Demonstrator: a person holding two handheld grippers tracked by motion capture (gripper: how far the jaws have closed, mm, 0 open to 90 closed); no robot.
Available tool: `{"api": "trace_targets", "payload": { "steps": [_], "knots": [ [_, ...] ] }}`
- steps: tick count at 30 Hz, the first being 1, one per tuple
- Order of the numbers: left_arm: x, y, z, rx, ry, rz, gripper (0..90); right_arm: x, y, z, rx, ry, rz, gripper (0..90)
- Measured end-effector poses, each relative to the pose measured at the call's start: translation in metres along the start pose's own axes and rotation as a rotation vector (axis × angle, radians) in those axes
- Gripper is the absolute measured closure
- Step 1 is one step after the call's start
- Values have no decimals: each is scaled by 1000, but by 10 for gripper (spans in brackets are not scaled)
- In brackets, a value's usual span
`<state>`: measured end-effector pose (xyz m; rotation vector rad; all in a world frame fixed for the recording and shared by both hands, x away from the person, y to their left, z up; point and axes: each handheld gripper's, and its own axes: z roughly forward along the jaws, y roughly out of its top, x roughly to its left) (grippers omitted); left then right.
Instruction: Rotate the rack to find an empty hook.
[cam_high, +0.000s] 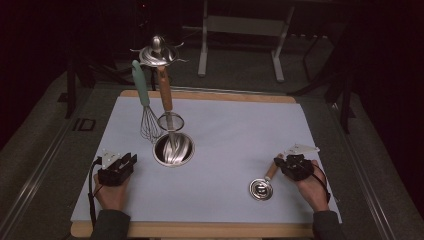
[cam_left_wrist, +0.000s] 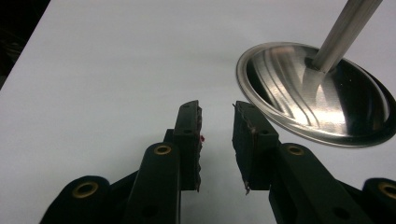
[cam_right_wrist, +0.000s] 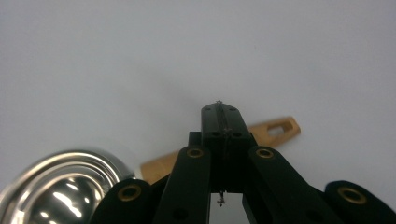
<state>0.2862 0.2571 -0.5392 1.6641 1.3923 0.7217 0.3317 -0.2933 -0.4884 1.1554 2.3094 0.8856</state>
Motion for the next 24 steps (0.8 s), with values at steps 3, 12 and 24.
{"api": "trace_targets", "payload": {
  "steps": [3,12,24],
  "knots": [
    [0,0,0,0,1,1,724,-3,-6,4,18,-11,22,900],
    [0,0,0,-1,2,1,724,-6,-21,9,53,-19,44,900],
    [0,0,0,-2,2,0,724,-6,-30,12,70,-17,58,900]
  ]
}}
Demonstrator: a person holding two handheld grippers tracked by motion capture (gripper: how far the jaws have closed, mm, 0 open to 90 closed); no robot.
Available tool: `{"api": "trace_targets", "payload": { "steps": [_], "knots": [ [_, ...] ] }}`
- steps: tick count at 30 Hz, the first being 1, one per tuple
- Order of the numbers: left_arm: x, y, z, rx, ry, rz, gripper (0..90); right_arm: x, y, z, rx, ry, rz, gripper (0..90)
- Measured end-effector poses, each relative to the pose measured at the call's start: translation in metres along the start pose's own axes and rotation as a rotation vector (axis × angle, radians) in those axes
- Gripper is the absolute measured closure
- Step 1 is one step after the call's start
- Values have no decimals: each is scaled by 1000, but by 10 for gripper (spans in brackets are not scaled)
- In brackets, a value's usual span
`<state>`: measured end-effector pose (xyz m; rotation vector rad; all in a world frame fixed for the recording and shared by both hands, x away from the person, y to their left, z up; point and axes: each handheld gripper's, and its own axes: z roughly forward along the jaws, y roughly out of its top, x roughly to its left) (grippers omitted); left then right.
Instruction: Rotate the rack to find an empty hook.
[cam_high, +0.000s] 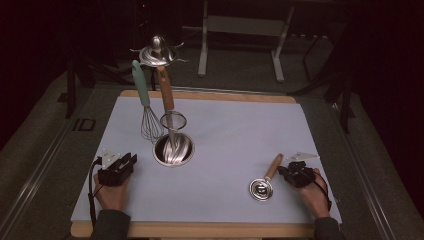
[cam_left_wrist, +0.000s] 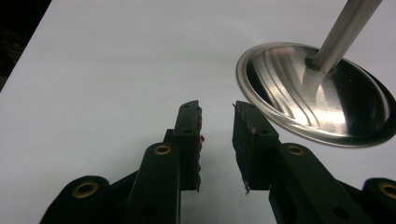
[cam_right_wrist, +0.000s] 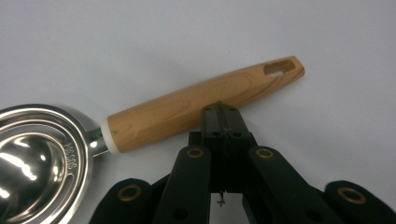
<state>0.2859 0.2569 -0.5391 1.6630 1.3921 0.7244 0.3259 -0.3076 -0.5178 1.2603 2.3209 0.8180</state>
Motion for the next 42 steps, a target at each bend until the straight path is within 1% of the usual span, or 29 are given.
{"api": "trace_targets", "payload": {
  "steps": [4,7,10,12,13,17,20,21,23,25,26,28,32,37,42],
  "knots": [
    [0,0,0,-6,3,1,725,0,-3,3,1,2,6,900],
    [-1,0,-1,-4,7,7,727,0,-5,3,-2,6,20,900],
    [-2,0,-3,-17,5,2,732,0,-5,3,-6,6,22,900],
    [-3,2,-6,-40,-11,-20,741,0,-6,3,-10,8,27,900],
    [-4,3,-8,-50,-16,-22,746,-1,-6,3,-12,10,28,900],
    [-8,10,-18,-100,-41,-25,780,-2,-7,3,-21,18,37,900],
    [-11,17,-27,-138,-61,-17,820,-3,-8,3,-25,23,46,900],
    [-12,19,-30,-157,-62,-7,834,-3,-8,3,-26,23,47,900],
    [-17,27,-40,-218,-73,28,873,-3,-9,3,-28,24,51,900],
    [-20,35,-49,-256,-83,56,900,-3,-9,3,-30,25,56,900],
    [-22,41,-55,-288,-94,64,900,-3,-9,3,-31,26,57,900],
    [-25,52,-64,-327,-108,79,900,-3,-9,3,-34,27,59,900],
    [-29,74,-77,-389,-145,78,900,-5,-11,3,-42,34,77,900],
    [-35,102,-89,-475,-173,85,900,-6,-12,4,-54,41,90,899],
    [-39,121,-93,-521,-201,83,900,-5,-13,4,-58,42,96,900]
  ]
}}
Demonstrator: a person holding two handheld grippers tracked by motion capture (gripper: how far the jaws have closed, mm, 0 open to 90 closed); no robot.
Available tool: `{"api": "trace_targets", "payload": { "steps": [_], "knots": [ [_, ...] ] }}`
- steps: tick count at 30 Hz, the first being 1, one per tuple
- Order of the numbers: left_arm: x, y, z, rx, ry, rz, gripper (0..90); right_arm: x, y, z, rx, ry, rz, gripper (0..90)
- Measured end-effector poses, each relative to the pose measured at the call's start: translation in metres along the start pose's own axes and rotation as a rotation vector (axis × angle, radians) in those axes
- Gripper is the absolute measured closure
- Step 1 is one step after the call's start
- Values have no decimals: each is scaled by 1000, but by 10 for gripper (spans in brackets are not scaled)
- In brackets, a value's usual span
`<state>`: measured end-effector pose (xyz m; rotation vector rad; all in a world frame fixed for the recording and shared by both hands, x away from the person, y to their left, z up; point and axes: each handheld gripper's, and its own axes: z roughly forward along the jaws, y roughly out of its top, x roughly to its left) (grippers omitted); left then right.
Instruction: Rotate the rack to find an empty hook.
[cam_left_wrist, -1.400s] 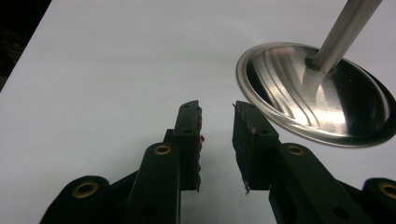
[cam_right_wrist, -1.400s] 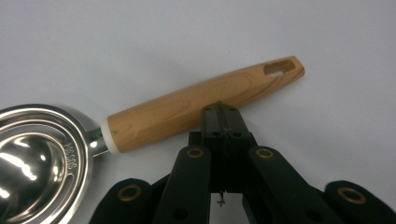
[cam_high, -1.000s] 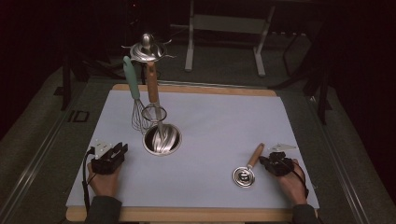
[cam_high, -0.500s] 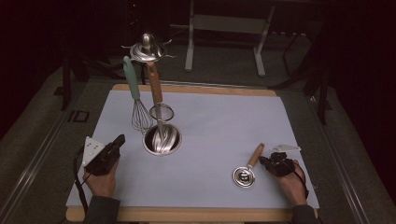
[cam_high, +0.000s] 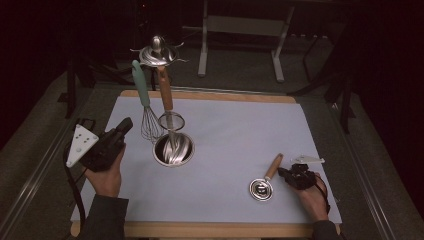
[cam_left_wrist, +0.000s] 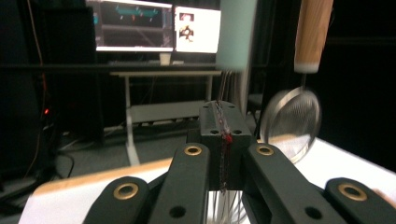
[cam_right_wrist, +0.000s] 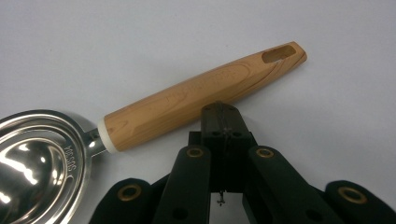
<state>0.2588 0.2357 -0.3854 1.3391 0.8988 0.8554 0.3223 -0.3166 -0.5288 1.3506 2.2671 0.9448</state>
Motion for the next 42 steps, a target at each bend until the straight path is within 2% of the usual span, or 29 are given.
{"api": "trace_targets", "payload": {
  "steps": [5,14,18,27,35,42],
  "knots": [
    [-1,18,7,-43,-12,-8,900,1,0,0,0,-7,-6,900],
    [-1,48,15,-94,-21,9,900,0,0,-1,0,2,-11,896],
    [-3,58,18,-105,-34,18,893,-1,0,-3,-18,14,-18,841],
    [-8,74,25,-172,-73,21,879,0,-1,-5,-45,-12,-28,760],
    [-8,90,32,-219,-72,2,875,-3,-3,-7,-62,-22,-12,716],
    [-8,99,37,-231,-73,11,885,-4,-4,-7,-65,-20,-12,698]
  ]
}}
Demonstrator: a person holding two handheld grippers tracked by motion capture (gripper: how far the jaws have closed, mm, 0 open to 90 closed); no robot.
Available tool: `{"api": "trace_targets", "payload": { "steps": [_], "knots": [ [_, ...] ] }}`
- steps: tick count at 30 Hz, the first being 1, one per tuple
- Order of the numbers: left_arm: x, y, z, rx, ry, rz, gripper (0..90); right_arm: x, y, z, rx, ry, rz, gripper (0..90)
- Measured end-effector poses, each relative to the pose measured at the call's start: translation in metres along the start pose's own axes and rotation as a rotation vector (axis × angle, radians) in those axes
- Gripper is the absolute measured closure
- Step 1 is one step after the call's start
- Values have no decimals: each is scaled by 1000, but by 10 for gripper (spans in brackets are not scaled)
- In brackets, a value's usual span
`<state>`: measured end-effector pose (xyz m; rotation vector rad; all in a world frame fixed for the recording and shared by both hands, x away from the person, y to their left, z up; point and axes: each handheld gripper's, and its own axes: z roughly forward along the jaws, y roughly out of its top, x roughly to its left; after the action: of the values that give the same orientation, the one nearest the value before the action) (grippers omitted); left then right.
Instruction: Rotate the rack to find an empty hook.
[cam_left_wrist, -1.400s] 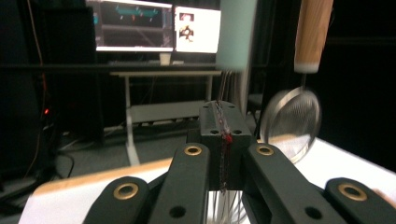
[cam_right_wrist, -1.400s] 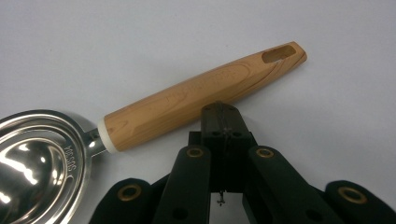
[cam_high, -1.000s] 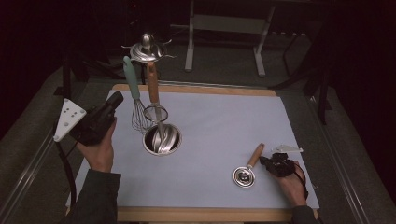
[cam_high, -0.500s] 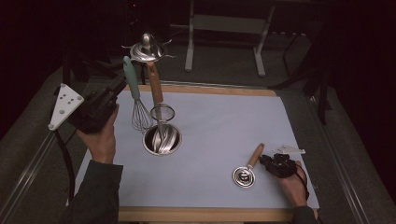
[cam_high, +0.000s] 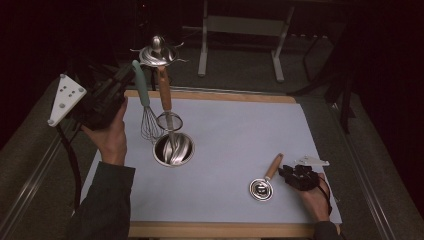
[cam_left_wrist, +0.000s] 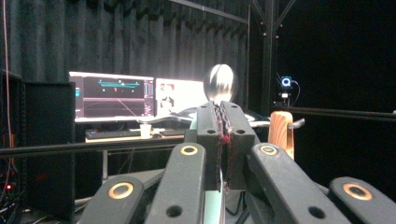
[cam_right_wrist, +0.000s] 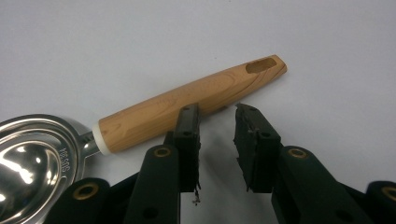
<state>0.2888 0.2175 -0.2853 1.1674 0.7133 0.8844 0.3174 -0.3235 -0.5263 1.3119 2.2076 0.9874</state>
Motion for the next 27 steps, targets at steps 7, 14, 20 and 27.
{"api": "trace_targets", "payload": {
  "steps": [7,14,20,27],
  "knots": [
    [0,0,7,13,-5,8,900,-1,0,-1,-4,1,5,691],
    [2,0,8,20,7,8,900,-2,0,-1,-9,2,10,691],
    [7,0,12,25,29,-3,900,-2,0,-2,-11,1,11,705],
    [13,1,17,42,61,3,900,-1,0,-2,-11,5,9,706]
  ]
}}
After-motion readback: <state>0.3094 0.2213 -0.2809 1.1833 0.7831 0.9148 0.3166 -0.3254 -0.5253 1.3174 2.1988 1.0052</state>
